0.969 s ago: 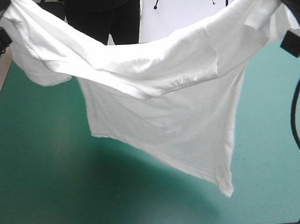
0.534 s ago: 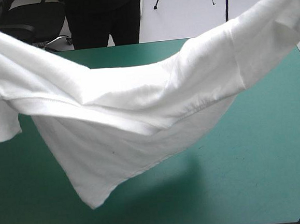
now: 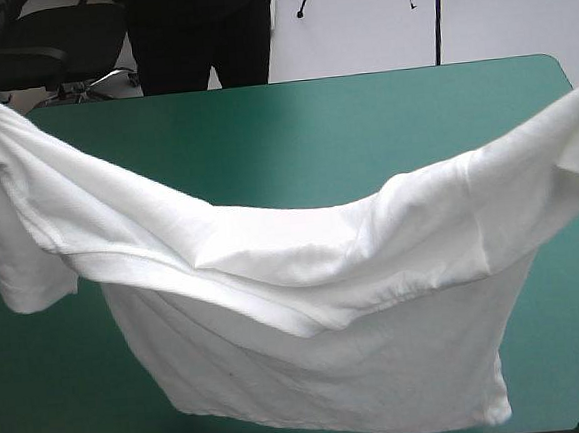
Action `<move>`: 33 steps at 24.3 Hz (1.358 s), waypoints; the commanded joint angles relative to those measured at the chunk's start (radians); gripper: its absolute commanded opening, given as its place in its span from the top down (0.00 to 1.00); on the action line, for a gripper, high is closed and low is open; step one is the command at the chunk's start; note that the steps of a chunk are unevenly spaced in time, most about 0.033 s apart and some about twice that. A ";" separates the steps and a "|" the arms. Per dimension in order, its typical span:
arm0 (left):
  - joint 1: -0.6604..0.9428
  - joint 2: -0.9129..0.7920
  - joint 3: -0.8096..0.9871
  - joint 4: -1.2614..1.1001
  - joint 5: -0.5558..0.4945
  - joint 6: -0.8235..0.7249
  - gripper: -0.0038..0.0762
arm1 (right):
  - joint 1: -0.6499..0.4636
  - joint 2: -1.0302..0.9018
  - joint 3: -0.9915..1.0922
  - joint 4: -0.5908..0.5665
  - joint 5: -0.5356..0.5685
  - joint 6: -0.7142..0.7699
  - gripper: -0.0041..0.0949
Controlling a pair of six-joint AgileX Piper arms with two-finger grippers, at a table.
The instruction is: Fold the cloth
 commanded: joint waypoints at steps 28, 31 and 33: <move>0.000 0.747 0.294 -0.087 -0.453 0.176 0.96 | -0.249 0.645 0.302 -0.350 -0.324 0.124 0.98; -0.002 0.786 0.294 -0.122 -0.442 0.206 0.96 | -0.271 0.704 0.302 -0.271 -0.299 0.069 0.98; -0.011 0.805 0.294 -0.114 -0.437 0.213 0.96 | -0.285 0.741 0.302 -0.240 -0.276 0.064 0.97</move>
